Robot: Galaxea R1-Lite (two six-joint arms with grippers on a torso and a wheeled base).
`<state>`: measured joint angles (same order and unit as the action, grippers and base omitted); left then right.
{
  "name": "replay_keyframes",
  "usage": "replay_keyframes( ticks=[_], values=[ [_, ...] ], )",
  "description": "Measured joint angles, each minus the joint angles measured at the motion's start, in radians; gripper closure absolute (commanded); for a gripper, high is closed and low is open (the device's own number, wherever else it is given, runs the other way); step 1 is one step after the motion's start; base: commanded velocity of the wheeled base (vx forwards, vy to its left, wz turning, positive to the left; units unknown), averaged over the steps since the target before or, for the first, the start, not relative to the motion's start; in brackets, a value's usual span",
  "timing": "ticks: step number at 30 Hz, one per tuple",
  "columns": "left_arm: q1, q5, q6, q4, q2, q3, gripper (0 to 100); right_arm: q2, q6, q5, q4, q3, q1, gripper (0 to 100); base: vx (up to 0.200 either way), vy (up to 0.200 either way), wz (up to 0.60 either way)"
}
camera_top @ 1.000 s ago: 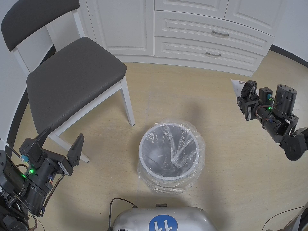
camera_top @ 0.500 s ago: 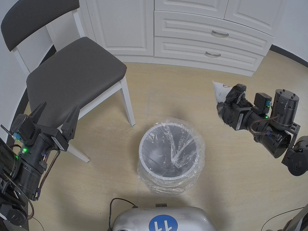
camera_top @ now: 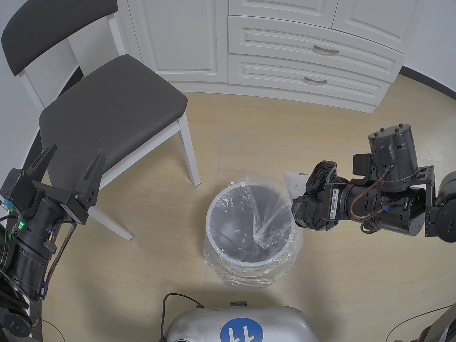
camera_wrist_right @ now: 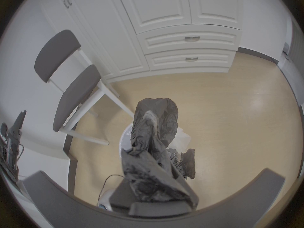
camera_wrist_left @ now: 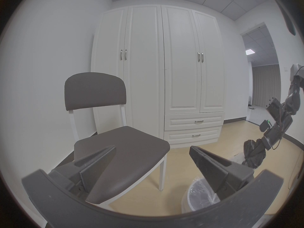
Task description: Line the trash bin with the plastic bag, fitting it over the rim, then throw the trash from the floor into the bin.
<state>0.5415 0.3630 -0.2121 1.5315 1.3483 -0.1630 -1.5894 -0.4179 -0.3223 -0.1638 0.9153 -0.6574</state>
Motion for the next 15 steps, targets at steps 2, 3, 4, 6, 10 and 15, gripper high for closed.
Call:
replay_keyframes(
  ticks=[2, 3, 4, 6, 10, 15],
  values=[
    [0.004, -0.007, -0.002, 0.001, -0.004, 0.0, 0, -0.002, 0.032, 0.009, 0.053, 0.027, -0.004, 100, 0.0, 0.0, 0.0],
    [0.006, -0.011, -0.003, 0.0, -0.004, 0.0, 0, -0.003, 0.054, 0.012, 0.086, 0.04, -0.006, 100, 0.0, 0.0, 0.0],
    [0.009, -0.015, -0.004, 0.0, -0.003, 0.0, 0, -0.003, 0.084, 0.016, 0.127, 0.058, -0.008, 100, 0.0, 0.0, 0.0],
    [0.013, -0.022, -0.004, 0.0, -0.002, 0.0, 0, -0.004, 0.151, 0.022, 0.198, 0.104, -0.012, 100, 0.0, 0.0, 0.0],
    [0.019, -0.03, -0.01, 0.0, -0.01, 0.001, 0, -0.014, 0.256, 0.037, 0.239, 0.164, -0.02, 100, 0.0, 0.0, 0.0],
    [0.02, -0.033, -0.031, -0.001, -0.036, 0.003, 0, -0.061, 0.333, 0.068, 0.241, 0.201, -0.031, 100, 0.0, 0.0, 0.0]
  ],
)
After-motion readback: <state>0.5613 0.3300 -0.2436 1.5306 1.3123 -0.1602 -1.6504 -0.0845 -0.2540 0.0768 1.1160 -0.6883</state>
